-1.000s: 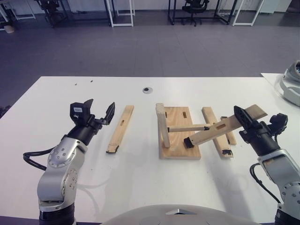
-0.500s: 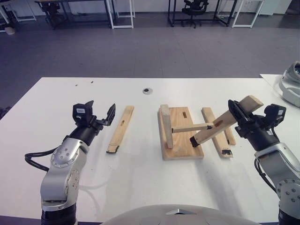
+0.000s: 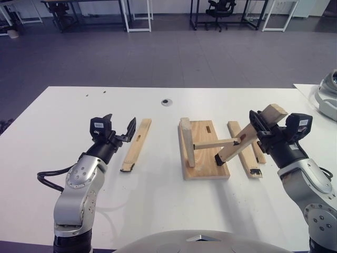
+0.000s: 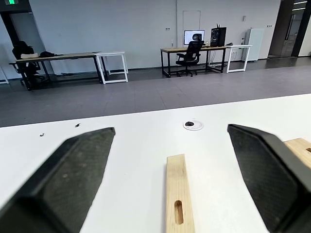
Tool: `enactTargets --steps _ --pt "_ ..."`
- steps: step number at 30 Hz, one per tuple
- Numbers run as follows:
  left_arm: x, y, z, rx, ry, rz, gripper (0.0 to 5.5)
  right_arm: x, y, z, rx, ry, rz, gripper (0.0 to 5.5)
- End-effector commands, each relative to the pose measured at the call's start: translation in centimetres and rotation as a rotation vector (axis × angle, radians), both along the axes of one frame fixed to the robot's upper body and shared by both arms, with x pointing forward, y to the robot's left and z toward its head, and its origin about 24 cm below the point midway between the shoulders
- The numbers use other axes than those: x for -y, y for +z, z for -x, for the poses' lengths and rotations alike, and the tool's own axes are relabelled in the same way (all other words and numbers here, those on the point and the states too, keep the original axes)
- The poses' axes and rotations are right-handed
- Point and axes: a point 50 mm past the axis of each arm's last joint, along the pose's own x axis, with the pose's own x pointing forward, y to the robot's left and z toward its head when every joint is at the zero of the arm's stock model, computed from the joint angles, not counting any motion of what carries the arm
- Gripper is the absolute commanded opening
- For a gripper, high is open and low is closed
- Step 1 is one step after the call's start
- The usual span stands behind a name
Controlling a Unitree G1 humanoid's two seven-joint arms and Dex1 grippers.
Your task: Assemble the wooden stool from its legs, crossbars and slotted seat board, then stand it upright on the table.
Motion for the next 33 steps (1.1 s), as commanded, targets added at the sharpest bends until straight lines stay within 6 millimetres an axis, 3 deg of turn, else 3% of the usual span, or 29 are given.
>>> enactTargets --steps 1,7,11,12,14,22,23,28,33 --pt "0.4 0.4 -0.2 0.014 0.008 -0.009 4.27 0.7 -4.0 1.3 -0.233 -0.05 0.138 1.06" --pt "0.9 0.5 -0.2 0.012 -0.007 -0.011 4.27 0.3 -4.9 1.3 -0.266 -0.025 0.191 1.08" --pt "2.2 0.6 -0.2 0.013 -0.056 -0.014 4.27 -0.3 -5.9 1.5 -0.349 0.057 0.248 1.08" --pt "2.9 0.7 -0.1 0.012 -0.088 -0.011 4.27 -0.3 -6.4 1.6 -0.386 0.091 0.261 1.52" --pt "4.4 0.8 0.0 0.009 -0.159 -0.013 4.27 -0.2 -6.8 1.5 -0.41 0.134 0.268 1.87" --pt "9.3 1.1 0.1 -0.052 -0.386 -0.075 4.27 -1.4 -5.1 -0.5 -0.265 0.213 0.29 3.18" --pt "9.5 1.0 0.1 -0.064 -0.38 -0.078 4.27 -1.6 -5.0 -0.4 -0.26 0.225 0.291 3.38" --pt "9.3 0.8 0.2 -0.099 -0.335 -0.08 4.27 -1.3 -3.8 -0.6 -0.158 0.222 0.219 3.38" --pt "6.9 0.9 -0.1 -0.1 -0.233 -0.107 4.27 -0.1 -1.6 -0.8 0.008 0.196 0.131 3.38"
